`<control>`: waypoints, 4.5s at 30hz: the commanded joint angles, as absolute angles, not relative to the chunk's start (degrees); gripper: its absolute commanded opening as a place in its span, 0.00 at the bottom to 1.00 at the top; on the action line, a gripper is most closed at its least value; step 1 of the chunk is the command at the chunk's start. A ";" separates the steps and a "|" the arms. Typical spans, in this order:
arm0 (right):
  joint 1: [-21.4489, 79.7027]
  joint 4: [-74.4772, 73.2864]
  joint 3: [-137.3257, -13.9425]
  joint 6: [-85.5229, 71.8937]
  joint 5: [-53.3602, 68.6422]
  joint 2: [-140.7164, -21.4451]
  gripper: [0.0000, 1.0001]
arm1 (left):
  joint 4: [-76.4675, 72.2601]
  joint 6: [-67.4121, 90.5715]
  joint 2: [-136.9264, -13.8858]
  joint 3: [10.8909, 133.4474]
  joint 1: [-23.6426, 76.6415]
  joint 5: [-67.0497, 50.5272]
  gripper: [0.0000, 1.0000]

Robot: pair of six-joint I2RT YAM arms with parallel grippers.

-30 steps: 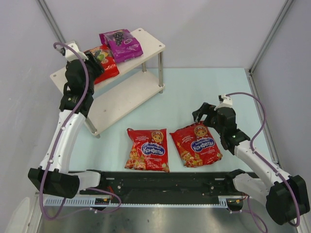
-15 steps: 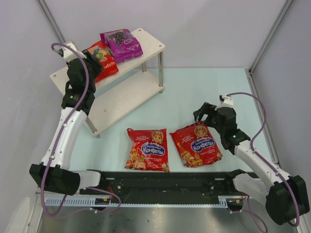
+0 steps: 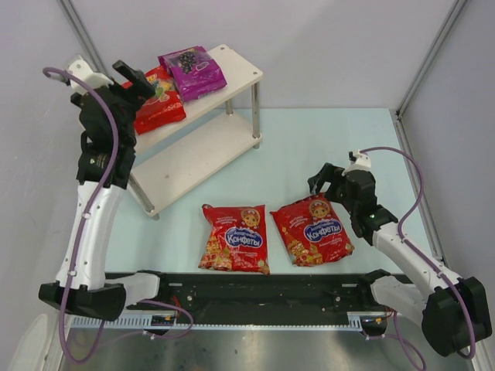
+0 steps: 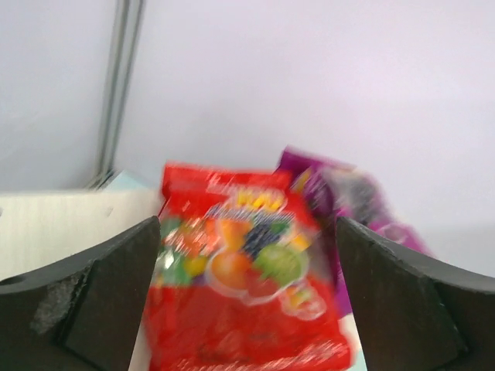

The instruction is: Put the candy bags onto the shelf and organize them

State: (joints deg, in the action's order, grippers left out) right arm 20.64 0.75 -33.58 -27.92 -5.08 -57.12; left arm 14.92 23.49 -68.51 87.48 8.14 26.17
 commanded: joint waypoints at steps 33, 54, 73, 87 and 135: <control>19.77 2.64 -33.49 -26.19 -5.36 -59.42 0.98 | 14.86 16.70 -103.71 105.47 16.96 19.07 0.66; 19.42 1.93 -33.49 -26.10 -5.54 -56.86 0.98 | 17.05 16.00 -96.98 123.69 17.23 10.37 1.00; 19.42 2.81 -33.49 -27.42 -1.85 -57.92 0.98 | 24.70 23.29 -43.25 71.73 17.14 27.25 0.98; 19.42 1.93 -33.49 -27.07 -2.37 -57.39 0.98 | 18.11 25.05 -42.97 64.43 16.17 20.04 0.94; 19.34 1.67 -33.31 -26.28 -3.34 -57.92 0.98 | 2.46 26.37 -56.59 62.05 12.92 4.22 0.88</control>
State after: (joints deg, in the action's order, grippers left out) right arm 19.64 0.91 -33.52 -26.92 -2.55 -57.95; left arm 5.19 25.30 -54.98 61.49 13.32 7.07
